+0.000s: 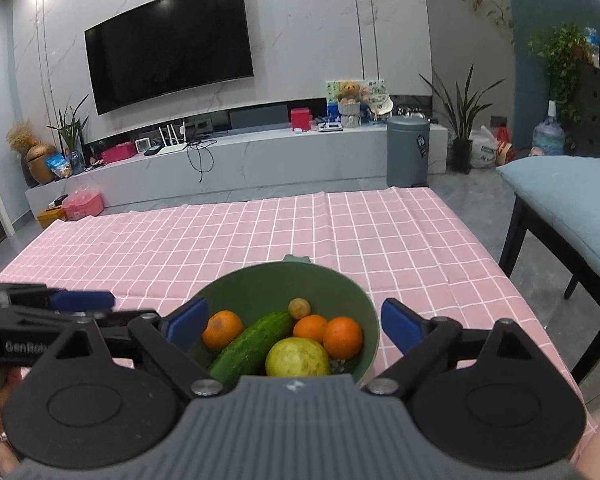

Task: Organize fruits

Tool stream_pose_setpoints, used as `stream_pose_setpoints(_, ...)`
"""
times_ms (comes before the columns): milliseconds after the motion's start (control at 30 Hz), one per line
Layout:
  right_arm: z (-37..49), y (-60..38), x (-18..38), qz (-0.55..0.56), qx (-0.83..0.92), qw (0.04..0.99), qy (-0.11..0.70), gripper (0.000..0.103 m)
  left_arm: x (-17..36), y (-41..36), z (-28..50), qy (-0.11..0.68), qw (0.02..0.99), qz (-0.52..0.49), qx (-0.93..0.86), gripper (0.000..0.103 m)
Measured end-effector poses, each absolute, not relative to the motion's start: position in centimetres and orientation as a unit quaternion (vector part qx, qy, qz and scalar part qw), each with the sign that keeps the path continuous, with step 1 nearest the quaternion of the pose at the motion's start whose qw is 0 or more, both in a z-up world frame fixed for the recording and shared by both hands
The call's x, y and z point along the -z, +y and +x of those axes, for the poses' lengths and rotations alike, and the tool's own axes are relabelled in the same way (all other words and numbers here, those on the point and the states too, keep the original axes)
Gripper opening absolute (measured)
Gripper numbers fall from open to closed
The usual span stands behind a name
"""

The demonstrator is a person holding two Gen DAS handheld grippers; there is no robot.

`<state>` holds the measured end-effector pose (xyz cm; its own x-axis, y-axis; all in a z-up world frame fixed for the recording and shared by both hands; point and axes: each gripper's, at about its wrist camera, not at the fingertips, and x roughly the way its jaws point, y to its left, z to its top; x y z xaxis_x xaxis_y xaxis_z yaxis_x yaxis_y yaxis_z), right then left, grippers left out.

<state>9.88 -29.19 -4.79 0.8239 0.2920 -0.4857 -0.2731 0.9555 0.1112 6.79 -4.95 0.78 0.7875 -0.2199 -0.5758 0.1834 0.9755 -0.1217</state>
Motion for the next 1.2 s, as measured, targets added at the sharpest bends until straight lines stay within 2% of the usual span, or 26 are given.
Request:
stream_pose_setpoints(300,5.8,-26.8,6.1,-0.058,-0.153,0.967,0.197,0.090,-0.4,-4.4,4.0,0.269,0.962,-0.007,0.037,0.086)
stream_pose_setpoints(500,5.7,-25.9,7.7,-0.068,-0.188,0.957,0.213,0.090,0.5,-4.4,3.7,0.269,0.963,0.032,0.002,0.088)
stream_pose_setpoints(767,6.0,-25.7,9.0,-0.064,-0.196,0.951,0.232,0.090,2.2,-4.1,4.2,0.303,0.953,0.013,-0.007,0.088)
stream_pose_setpoints(1200,5.7,-25.3,9.2,-0.062,-0.197,0.948,0.241,0.090,2.7,-3.4,3.6,0.312,0.950,0.002,-0.014,0.088)
